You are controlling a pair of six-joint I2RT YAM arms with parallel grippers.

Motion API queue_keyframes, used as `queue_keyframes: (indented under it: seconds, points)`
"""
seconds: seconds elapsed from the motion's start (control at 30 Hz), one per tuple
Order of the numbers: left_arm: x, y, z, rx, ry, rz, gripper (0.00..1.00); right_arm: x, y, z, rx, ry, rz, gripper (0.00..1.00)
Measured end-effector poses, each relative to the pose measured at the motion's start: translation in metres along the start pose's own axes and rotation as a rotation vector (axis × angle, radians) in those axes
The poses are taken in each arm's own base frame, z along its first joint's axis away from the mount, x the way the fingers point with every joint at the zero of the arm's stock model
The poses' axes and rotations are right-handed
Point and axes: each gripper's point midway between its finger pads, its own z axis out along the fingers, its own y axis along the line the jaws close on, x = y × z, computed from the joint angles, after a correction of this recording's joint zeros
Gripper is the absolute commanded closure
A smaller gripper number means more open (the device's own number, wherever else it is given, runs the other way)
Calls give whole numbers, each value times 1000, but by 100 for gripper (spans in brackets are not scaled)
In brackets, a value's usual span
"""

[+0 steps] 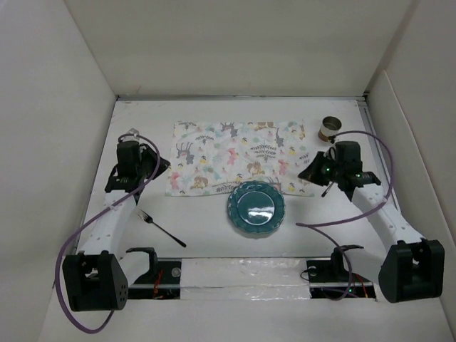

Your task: Set the dinner table for one person

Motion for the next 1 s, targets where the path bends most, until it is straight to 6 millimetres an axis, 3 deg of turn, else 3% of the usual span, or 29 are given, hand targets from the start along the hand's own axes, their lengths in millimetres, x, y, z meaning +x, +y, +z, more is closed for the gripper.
queue_keyframes:
  seconds: [0.03,0.13,0.27,0.3,0.43,0.7,0.8,0.83,0.93,1.0]
  points:
    - [-4,-6,-2,20,-8,5,96,10,13,2,-45,24,-30,75]
    - [-12,-18,-5,61,-11,27,97,52,32,10,-134,127,-73,34]
    - [-15,-27,-2,94,9,63,91,110,17,18,-138,272,-41,28]
    - [-15,-29,-1,102,17,70,83,115,15,20,-141,286,-25,28]
    - [-14,-39,8,122,41,117,75,142,-1,30,-111,368,14,32]
    - [19,-89,25,221,132,233,71,151,11,51,-202,402,68,50]
    - [31,-97,33,219,163,261,71,154,12,57,-220,414,89,69]
    - [33,-99,36,216,169,269,71,156,11,59,-217,420,95,83]
    - [37,-104,45,211,178,287,71,161,9,60,-218,439,114,97]
    - [40,-105,50,206,181,291,71,160,14,55,-238,445,116,100]
